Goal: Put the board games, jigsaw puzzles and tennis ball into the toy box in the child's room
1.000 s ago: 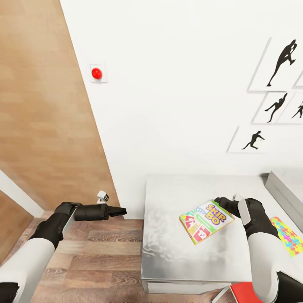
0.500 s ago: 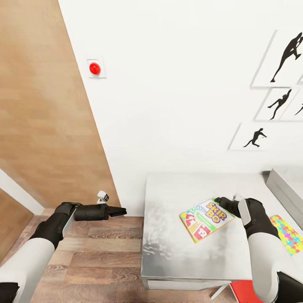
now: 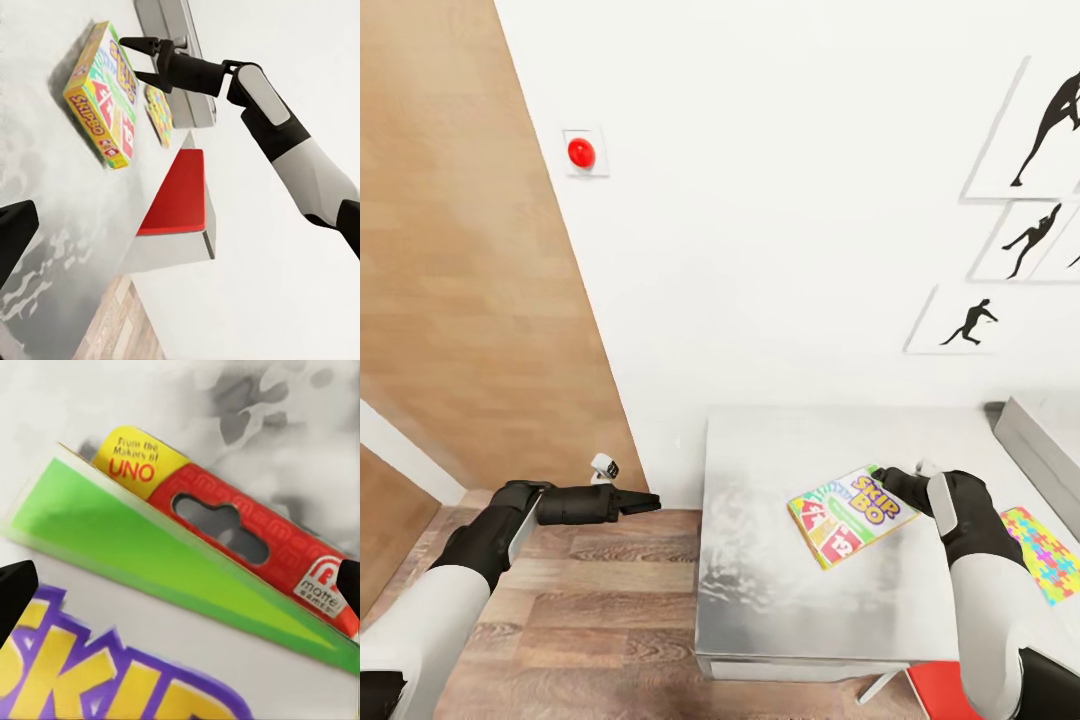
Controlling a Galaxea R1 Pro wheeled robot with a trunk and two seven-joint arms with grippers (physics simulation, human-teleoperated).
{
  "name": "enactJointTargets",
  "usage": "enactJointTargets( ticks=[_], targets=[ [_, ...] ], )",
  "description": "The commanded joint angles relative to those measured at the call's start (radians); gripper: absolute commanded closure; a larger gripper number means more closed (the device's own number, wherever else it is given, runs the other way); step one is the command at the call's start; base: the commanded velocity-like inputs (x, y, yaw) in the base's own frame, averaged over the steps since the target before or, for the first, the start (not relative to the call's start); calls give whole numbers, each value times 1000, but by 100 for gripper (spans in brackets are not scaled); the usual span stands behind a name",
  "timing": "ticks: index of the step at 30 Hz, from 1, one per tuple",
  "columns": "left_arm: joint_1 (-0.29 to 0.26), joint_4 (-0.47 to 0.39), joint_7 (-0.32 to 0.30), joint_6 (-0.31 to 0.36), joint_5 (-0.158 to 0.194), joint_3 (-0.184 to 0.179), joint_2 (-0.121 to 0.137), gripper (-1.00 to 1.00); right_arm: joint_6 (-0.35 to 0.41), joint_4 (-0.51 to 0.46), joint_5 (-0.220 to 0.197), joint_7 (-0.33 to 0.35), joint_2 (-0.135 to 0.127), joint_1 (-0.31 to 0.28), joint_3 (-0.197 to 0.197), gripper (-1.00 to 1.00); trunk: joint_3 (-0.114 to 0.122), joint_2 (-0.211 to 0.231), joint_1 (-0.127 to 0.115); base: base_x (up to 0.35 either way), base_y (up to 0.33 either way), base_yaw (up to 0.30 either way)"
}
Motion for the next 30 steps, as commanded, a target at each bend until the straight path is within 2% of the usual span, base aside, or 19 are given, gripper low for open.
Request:
enactJointTargets(
  ticks=[1,30],
  targets=[
    [-1,0,-1,11,7,-5,1,-100,4,15,-11,-3,1,0,-2,-100,-2,-2,1,0,0,0],
    [-1,0,1,14,7,-4,1,-100,-3,14,-7,-2,4,2,5,-100,-3,-2,1,-41,98,0]
  ],
)
